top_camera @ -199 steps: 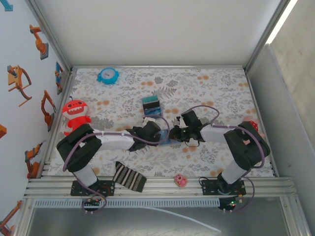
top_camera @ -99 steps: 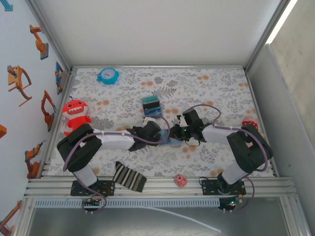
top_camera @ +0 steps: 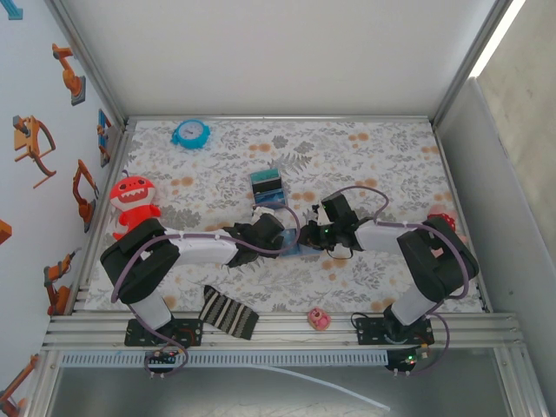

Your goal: Take the credit cards out of the card holder

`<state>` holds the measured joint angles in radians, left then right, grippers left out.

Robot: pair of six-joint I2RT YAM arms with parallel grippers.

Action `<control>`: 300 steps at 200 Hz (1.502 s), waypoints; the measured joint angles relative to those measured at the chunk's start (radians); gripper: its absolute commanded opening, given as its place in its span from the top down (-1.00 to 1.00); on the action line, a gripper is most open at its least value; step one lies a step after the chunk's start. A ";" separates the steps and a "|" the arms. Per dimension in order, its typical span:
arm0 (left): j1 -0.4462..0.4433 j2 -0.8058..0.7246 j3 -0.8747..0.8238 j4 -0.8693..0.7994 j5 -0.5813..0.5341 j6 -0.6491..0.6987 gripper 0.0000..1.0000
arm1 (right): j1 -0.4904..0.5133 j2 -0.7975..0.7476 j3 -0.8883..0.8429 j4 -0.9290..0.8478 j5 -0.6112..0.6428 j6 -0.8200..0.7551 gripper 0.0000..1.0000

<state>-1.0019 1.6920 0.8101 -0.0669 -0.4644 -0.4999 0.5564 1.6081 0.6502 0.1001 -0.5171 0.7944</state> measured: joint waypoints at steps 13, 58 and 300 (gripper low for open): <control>0.000 0.000 0.000 0.000 0.000 0.000 -0.94 | 0.000 0.002 -0.001 0.005 -0.004 0.002 0.63; 0.000 0.001 0.002 -0.002 0.000 0.000 -0.94 | 0.000 0.019 -0.003 0.031 -0.018 0.006 0.63; -0.006 0.004 0.010 -0.023 -0.026 0.000 -0.94 | -0.047 0.042 -0.115 0.328 -0.130 0.152 0.99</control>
<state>-1.0077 1.6958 0.8196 -0.0902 -0.4904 -0.4999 0.5095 1.6497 0.5350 0.4282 -0.6476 0.9466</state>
